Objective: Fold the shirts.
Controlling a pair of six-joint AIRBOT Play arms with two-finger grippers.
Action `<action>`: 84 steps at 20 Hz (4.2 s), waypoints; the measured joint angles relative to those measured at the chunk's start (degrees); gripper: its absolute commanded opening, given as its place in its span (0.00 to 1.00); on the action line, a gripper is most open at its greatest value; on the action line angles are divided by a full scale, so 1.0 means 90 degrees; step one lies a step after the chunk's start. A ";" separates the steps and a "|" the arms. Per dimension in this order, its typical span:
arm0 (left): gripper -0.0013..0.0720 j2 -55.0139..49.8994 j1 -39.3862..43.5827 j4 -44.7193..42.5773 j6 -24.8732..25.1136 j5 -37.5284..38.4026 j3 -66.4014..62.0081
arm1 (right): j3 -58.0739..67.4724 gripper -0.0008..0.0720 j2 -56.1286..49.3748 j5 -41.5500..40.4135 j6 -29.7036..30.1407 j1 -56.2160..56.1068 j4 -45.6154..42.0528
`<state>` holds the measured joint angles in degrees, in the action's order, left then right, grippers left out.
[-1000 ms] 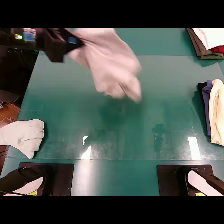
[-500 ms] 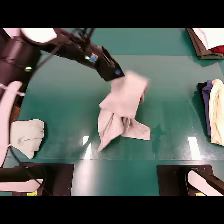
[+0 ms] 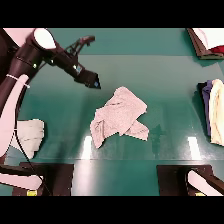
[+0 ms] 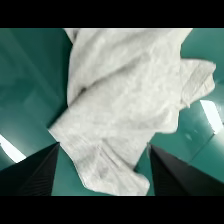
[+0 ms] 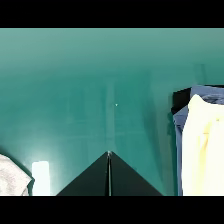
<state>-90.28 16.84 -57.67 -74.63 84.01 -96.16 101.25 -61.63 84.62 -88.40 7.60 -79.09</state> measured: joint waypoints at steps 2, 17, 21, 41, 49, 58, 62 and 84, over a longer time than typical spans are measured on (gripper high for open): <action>0.89 -0.0005 0.0029 0.0104 -0.0087 -0.0034 0.0627 | 0.0000 0.03 0.0000 0.0002 0.0000 0.0000 -0.0002; 0.89 -0.0027 0.0986 0.0753 -0.0410 -0.2079 0.3138 | 0.0000 0.03 -0.0002 0.0102 -0.0002 0.0000 -0.0002; 0.89 -0.0027 0.1042 0.0782 -0.0559 -0.2421 0.3167 | 0.0000 0.03 -0.0002 0.0136 -0.0002 0.0000 0.0000; 0.05 0.1727 -0.0573 0.0726 -0.0316 -0.2331 0.1717 | -0.0155 0.03 -0.0440 0.0913 0.0007 -0.0036 0.0809; 0.05 0.2455 -0.1377 0.0517 -0.0175 -0.1909 0.1518 | -0.3031 0.86 -0.1219 -0.0517 0.0539 -0.1384 0.2591; 0.05 0.2518 -0.1457 0.0437 -0.0165 -0.1574 0.1508 | -0.4527 0.67 -0.2773 -0.2441 0.1115 -0.3694 0.3434; 0.05 0.2518 -0.1457 0.0435 -0.0163 -0.1552 0.1508 | -0.4590 0.40 -0.2985 -0.2676 0.1158 -0.4058 0.3509; 0.05 0.2761 -0.2091 0.1341 -0.0342 -0.1309 -0.2407 | -0.1396 0.03 0.0789 -0.2059 0.0359 -0.0483 0.1246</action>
<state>-65.43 -1.98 -45.60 -77.71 72.23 -117.82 88.68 -54.52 66.08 -85.17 3.25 -67.88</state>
